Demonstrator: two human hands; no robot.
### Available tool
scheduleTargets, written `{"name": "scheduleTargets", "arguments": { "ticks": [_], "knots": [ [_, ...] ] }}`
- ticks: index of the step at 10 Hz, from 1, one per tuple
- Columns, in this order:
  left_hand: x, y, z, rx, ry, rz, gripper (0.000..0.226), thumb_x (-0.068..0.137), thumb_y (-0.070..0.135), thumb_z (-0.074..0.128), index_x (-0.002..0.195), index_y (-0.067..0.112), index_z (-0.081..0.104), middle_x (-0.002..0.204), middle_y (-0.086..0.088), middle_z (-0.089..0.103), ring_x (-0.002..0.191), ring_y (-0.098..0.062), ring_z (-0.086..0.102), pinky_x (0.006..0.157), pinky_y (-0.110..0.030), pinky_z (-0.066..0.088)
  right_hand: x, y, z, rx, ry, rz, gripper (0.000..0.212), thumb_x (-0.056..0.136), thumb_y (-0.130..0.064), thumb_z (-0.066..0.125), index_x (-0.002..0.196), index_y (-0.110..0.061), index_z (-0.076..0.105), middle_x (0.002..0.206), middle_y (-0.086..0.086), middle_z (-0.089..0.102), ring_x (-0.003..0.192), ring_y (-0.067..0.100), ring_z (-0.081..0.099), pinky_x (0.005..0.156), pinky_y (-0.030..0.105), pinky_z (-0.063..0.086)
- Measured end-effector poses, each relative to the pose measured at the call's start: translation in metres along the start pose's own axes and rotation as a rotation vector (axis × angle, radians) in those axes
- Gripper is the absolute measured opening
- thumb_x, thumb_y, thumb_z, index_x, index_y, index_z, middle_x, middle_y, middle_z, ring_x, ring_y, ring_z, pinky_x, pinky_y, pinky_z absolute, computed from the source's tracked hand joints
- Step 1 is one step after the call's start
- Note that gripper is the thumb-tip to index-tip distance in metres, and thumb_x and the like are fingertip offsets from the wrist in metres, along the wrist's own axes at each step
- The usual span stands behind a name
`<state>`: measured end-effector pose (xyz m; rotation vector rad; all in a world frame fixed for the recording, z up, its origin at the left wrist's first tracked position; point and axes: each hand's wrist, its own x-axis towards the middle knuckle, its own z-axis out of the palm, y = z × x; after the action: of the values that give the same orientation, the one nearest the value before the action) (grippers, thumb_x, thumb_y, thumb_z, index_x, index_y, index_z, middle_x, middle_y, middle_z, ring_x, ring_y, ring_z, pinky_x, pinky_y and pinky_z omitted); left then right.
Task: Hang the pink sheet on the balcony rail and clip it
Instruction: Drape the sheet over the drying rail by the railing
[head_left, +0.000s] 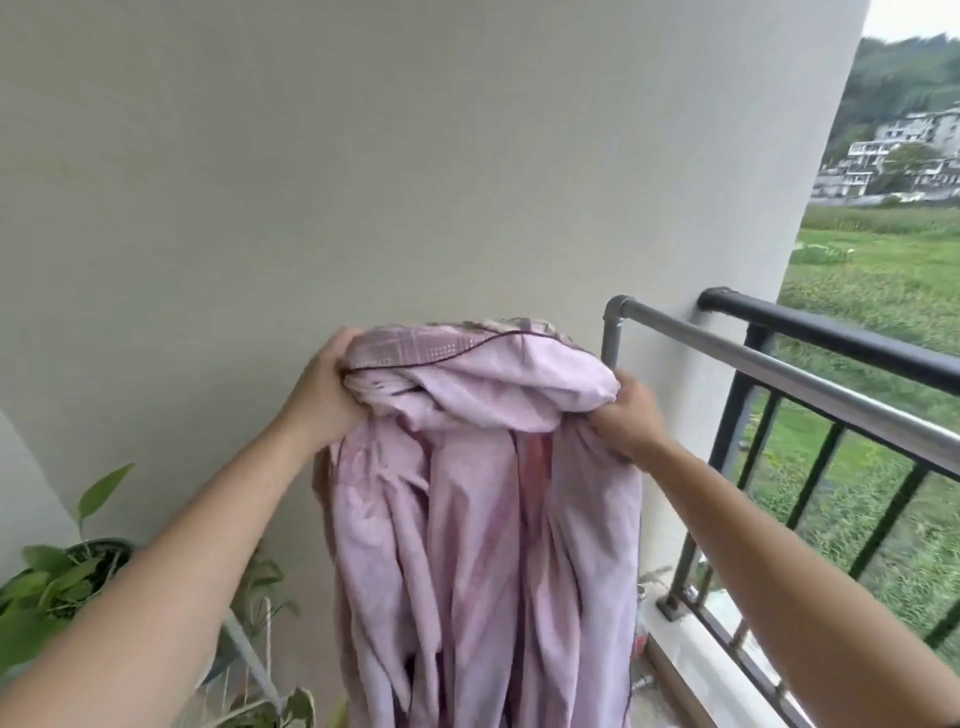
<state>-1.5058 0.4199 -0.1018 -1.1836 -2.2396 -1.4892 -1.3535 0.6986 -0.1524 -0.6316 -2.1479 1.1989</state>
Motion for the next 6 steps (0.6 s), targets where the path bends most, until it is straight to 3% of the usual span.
{"name": "scheduleTargets", "arguments": {
  "ticks": [1,2,3,4,5,6],
  "knots": [
    [-0.015,-0.012,0.02,0.226,-0.206,-0.209,0.07,0.051,0.048,0.069,0.11,0.01,0.066,0.11,-0.008,0.07,0.105,-0.011,0.062,0.089,-0.031,0.05,0.006,-0.025,-0.01,0.017,0.141,-0.014,0.028,0.078,-0.024,0.066,0.104,-0.018,0.062,0.089,-0.005,0.07,0.084,0.014,0.066,0.07,0.03,0.051],
    [-0.028,-0.021,0.048,0.241,-0.271,-0.364,0.063,0.061,0.024,0.085,0.115,-0.002,0.064,0.119,-0.017,0.066,0.114,-0.018,0.057,0.088,-0.024,0.044,0.004,-0.059,-0.011,0.198,0.146,-0.068,0.021,0.08,-0.022,0.064,0.1,-0.03,0.062,0.089,-0.014,0.07,0.085,0.0,0.065,0.07,0.022,0.05],
    [-0.038,-0.029,0.075,0.02,-0.319,-0.546,0.06,0.077,-0.007,0.073,0.132,-0.004,0.047,0.133,-0.011,0.054,0.118,-0.02,0.053,0.093,-0.022,0.044,0.001,-0.086,-0.014,0.391,0.069,-0.077,0.026,0.078,-0.023,0.064,0.103,-0.029,0.066,0.09,-0.01,0.074,0.084,0.006,0.071,0.067,0.025,0.057],
    [-0.047,-0.033,0.105,-0.181,-0.419,-0.678,0.062,0.066,-0.039,0.057,0.101,0.01,0.071,0.09,-0.006,0.075,0.093,-0.013,0.065,0.071,-0.013,0.049,0.0,-0.097,-0.016,0.489,-0.074,-0.026,0.019,0.082,-0.019,0.062,0.1,-0.021,0.069,0.073,-0.008,0.074,0.066,0.007,0.07,0.056,0.023,0.053],
    [-0.062,0.002,0.118,-0.084,-0.539,-0.572,0.049,0.088,-0.026,0.042,0.114,0.011,0.059,0.076,0.01,0.065,0.065,0.003,0.062,0.057,-0.008,0.047,-0.006,-0.102,-0.027,0.486,-0.139,-0.002,0.015,0.09,-0.011,0.057,0.081,-0.019,0.065,0.054,-0.01,0.064,0.051,0.006,0.061,0.051,0.022,0.049],
    [-0.059,0.002,0.125,-0.099,-0.621,-0.55,0.035,0.093,-0.017,0.044,0.112,0.013,0.046,0.092,0.002,0.057,0.066,0.008,0.058,0.061,-0.004,0.043,-0.003,-0.087,-0.043,0.421,-0.22,-0.08,0.019,0.089,-0.008,0.059,0.099,-0.019,0.071,0.078,-0.006,0.074,0.07,0.01,0.07,0.06,0.025,0.056]
  ]
}}
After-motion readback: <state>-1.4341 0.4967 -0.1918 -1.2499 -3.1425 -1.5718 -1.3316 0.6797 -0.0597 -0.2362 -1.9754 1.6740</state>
